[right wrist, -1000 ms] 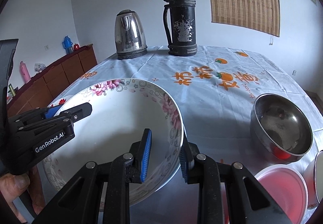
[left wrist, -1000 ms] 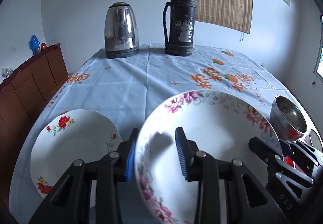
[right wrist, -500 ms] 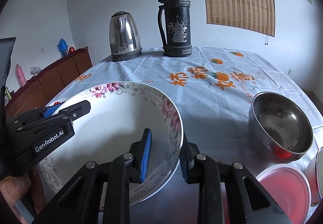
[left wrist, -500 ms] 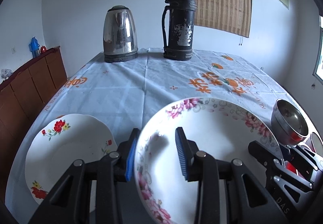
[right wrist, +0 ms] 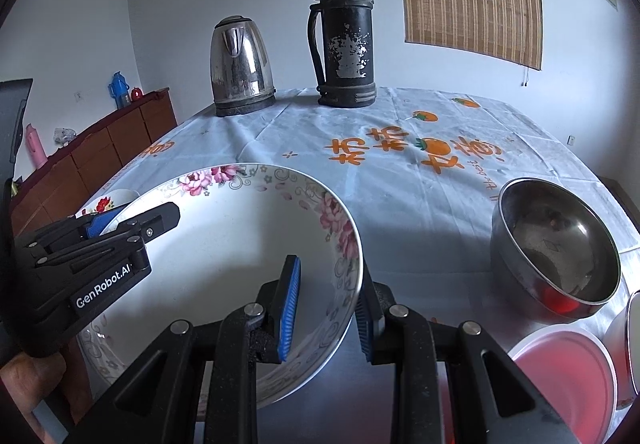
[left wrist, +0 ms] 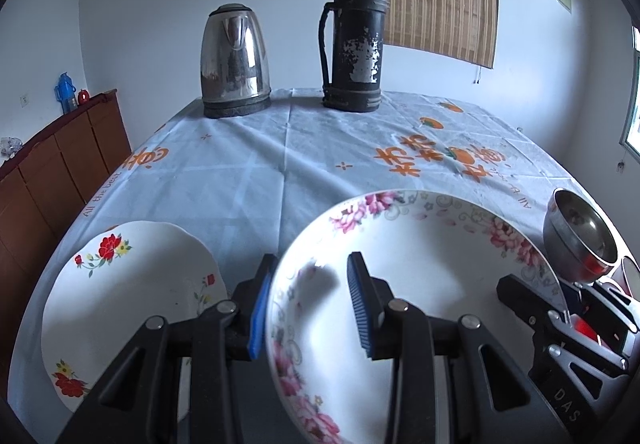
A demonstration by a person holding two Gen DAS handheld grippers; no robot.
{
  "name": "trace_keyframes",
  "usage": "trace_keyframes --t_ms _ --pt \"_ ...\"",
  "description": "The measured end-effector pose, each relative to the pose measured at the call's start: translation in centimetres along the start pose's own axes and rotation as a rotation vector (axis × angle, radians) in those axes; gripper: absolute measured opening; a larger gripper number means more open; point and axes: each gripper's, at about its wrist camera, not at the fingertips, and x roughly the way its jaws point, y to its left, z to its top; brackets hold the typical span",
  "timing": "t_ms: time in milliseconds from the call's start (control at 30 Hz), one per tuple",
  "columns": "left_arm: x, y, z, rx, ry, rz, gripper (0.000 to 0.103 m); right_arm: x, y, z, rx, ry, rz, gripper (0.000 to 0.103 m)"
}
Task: Organize plates and bowls
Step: 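Lift the pink-floral plate with both grippers and carry it toward the red-floral plate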
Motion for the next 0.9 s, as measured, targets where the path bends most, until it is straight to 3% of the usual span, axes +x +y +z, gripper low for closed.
trace_keyframes --t_ms 900 --pt "1.07 -0.35 -0.50 0.024 0.025 0.009 0.034 0.78 -0.06 0.03 -0.002 0.031 -0.030 0.028"
